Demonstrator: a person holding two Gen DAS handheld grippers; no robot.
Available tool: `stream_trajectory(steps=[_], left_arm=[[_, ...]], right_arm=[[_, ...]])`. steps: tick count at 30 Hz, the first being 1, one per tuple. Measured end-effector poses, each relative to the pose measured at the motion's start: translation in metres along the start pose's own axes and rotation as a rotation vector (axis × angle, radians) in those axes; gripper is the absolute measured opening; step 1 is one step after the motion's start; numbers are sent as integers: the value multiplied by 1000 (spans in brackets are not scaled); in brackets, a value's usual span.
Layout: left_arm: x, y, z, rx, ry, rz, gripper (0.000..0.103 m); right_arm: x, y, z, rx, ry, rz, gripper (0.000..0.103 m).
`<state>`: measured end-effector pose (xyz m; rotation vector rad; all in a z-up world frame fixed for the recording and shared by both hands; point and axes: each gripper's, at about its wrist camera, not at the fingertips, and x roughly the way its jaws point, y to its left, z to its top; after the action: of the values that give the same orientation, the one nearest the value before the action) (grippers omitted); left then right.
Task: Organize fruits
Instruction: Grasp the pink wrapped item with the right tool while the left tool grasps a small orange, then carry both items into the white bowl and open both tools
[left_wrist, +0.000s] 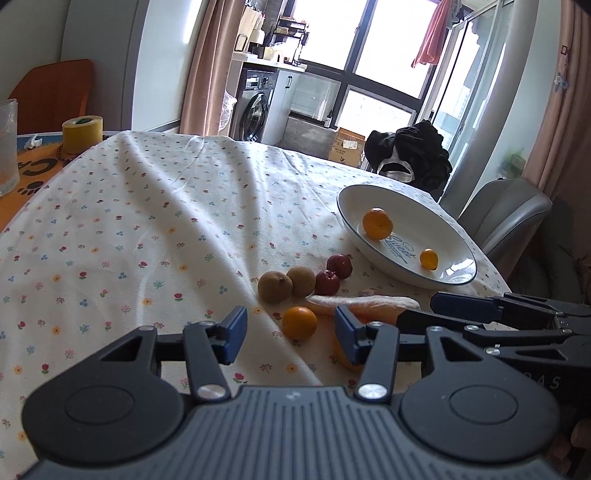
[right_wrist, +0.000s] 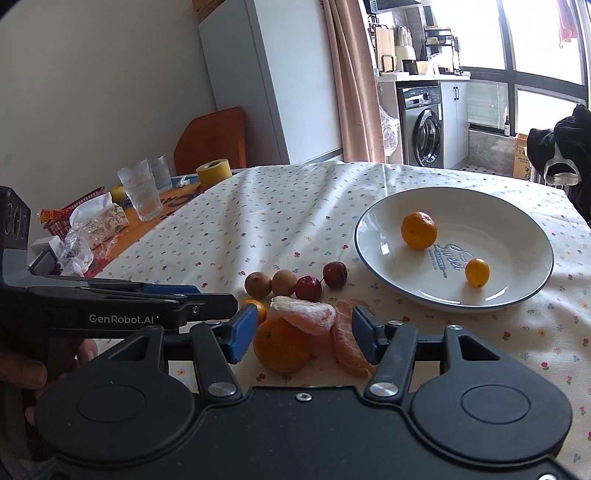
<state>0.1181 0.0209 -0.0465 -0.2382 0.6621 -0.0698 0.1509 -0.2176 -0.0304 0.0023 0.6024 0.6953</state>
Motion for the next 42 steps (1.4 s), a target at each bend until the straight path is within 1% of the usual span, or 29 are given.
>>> stream_trajectory(steps=[4, 7, 12, 18, 21, 24, 27, 29, 30, 32, 36, 42], left_arm=[[8, 0, 0, -1, 11, -15, 38], [15, 0, -1, -1, 21, -20, 34], [24, 0, -1, -8, 30, -32, 32], [35, 1, 1, -14, 40, -26, 31], [39, 2, 0, -16, 55, -27, 28], [40, 3, -1, -35, 46, -16, 23], [37, 6, -1, -52, 44, -21, 23], [35, 7, -1, -55, 39, -22, 23], [34, 7, -1, -55, 36, -22, 23], [31, 9, -1, -58, 30, -22, 23], [23, 12, 1, -62, 10, -21, 23], [13, 12, 3, -62, -14, -20, 22]], right_arm=[[8, -2, 1, 15, 14, 2, 57], [13, -2, 2, 25, 21, 2, 57], [19, -6, 3, 46, 36, 7, 57], [27, -9, 5, 75, 52, 11, 56], [29, -9, 5, 80, 55, 16, 56], [32, -7, 6, 84, 63, 15, 56], [34, -6, 8, 83, 66, 5, 55], [35, -4, 8, 73, 67, -17, 48], [36, -3, 9, 70, 66, -21, 47], [35, -2, 9, 70, 62, -20, 41], [34, 2, 9, 64, 56, -36, 39], [28, 6, 9, 59, 37, -33, 39]])
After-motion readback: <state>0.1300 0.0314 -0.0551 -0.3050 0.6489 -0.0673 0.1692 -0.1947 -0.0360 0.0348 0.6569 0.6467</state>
